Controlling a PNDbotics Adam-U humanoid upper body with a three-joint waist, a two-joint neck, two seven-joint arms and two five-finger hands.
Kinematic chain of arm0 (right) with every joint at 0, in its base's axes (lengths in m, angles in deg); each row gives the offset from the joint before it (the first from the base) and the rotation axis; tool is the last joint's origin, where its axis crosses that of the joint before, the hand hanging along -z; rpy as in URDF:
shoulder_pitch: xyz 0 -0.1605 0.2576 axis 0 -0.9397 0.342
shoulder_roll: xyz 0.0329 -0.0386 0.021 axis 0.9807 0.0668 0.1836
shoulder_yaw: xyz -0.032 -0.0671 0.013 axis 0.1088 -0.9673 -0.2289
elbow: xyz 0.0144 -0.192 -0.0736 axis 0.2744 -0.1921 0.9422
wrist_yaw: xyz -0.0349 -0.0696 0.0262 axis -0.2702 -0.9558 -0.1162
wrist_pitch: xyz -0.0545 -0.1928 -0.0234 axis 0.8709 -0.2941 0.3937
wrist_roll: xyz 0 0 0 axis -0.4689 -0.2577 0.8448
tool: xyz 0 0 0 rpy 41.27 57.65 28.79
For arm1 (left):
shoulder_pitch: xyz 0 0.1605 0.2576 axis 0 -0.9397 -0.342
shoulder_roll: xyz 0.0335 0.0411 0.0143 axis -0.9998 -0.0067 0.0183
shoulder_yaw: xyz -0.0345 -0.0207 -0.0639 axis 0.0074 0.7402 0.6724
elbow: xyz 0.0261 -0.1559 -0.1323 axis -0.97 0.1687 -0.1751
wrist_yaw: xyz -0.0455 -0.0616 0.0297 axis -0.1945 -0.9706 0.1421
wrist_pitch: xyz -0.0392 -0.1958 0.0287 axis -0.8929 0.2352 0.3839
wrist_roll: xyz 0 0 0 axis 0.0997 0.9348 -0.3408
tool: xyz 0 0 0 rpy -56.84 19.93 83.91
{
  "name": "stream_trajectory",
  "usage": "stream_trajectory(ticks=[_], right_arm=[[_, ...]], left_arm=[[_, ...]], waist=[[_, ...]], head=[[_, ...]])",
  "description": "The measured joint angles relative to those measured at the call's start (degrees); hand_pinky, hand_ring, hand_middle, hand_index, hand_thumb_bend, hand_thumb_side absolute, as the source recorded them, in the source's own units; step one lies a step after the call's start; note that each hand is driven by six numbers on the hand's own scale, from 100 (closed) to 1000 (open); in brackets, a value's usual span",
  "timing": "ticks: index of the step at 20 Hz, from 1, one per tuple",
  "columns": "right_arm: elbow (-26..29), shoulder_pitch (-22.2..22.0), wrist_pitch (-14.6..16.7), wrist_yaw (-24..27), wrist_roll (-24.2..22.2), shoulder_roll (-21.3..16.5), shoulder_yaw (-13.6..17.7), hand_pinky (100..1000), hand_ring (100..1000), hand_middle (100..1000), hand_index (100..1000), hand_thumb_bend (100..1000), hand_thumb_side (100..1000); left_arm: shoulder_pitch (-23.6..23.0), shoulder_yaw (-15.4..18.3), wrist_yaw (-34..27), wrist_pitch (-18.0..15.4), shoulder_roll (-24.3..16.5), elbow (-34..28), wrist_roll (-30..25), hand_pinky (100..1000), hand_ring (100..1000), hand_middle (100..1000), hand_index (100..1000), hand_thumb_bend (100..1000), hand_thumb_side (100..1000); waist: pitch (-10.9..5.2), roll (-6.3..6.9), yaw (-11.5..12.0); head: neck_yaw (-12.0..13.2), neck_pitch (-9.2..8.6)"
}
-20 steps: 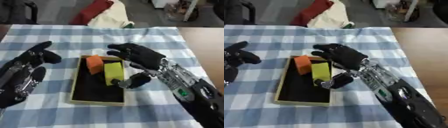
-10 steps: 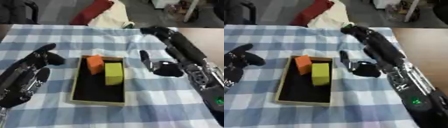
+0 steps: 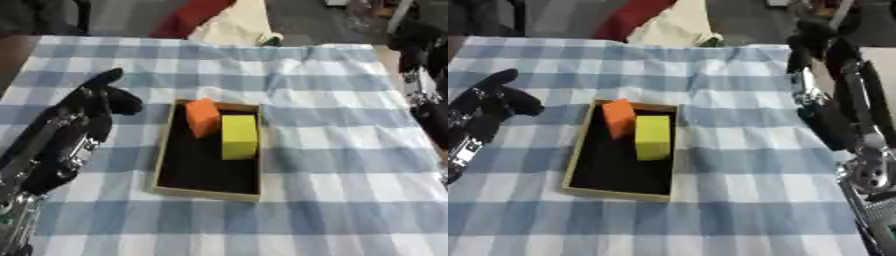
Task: Pick up objects on the table and place them in the box.
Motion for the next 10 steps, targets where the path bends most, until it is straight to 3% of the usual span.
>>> stream_trajectory(ticks=[6, 10], right_arm=[[0.0, -2.0, -0.5, 1.8, 0.4, 2.7, 0.5, 862, 774, 697, 875, 100, 816], [0.0, -2.5, -0.7, 2.0, 0.6, 3.4, 0.8, 862, 771, 692, 875, 100, 817]], left_arm=[[-0.9, 0.0, -0.2, 0.3, 0.5, 0.0, 0.0, 801, 764, 718, 999, 100, 771], [-1.3, 0.0, -0.2, 0.5, 0.7, 0.0, -0.2, 800, 763, 717, 998, 100, 776]], waist=[[0.00, 0.08, 0.0], [0.01, 0.17, 0.0]], head=[[-0.1, 2.78], [-0.2, 3.31]])
